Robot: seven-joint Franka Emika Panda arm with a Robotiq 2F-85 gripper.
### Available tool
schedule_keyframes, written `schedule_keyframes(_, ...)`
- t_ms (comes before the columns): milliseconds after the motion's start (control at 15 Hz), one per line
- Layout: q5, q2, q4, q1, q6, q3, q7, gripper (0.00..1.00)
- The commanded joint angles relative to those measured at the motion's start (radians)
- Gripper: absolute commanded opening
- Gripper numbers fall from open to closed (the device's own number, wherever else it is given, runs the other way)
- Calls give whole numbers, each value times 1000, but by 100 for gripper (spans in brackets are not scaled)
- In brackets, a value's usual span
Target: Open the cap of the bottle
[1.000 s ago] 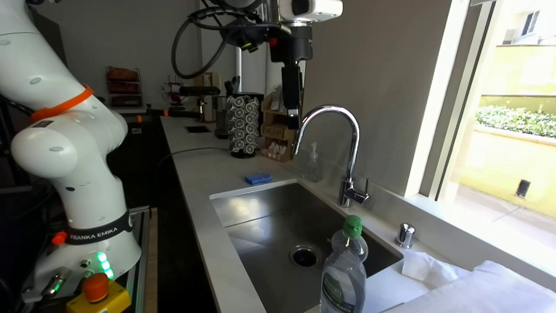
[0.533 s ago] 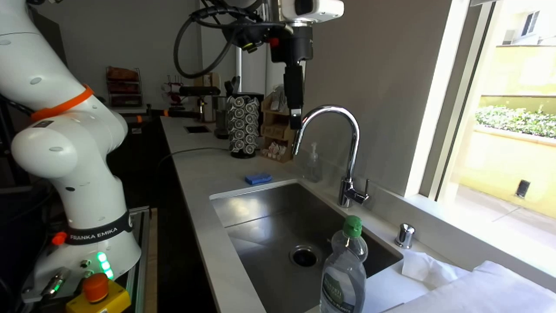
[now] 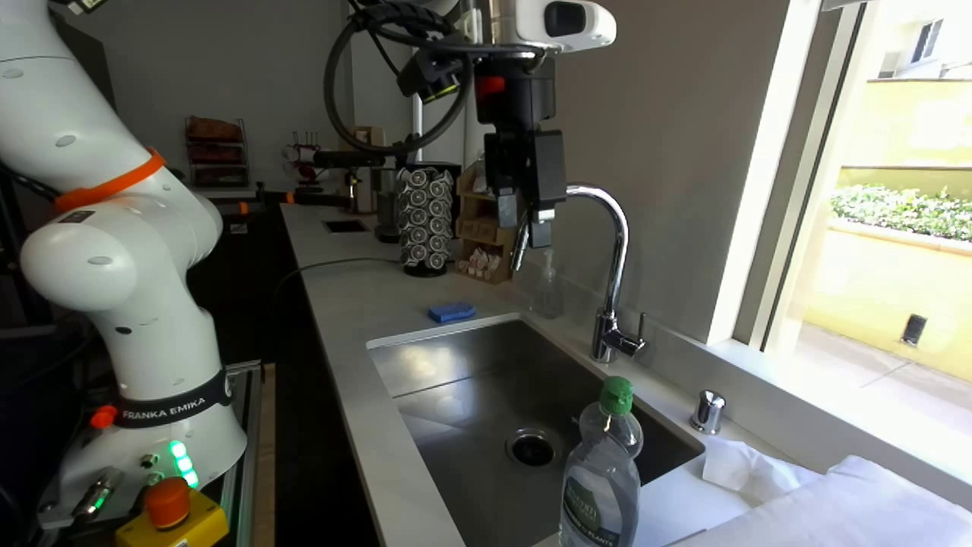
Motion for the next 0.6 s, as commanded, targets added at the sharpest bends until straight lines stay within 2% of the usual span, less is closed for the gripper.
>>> schedule_keyframes(0, -57, 3, -55, 1, 121, -26, -87, 100)
schedule_keyframes(267, -101, 13, -106, -14, 270, -46, -122, 100)
schedule_keyframes(533, -135, 24, -150, -28, 361, -63, -145, 100)
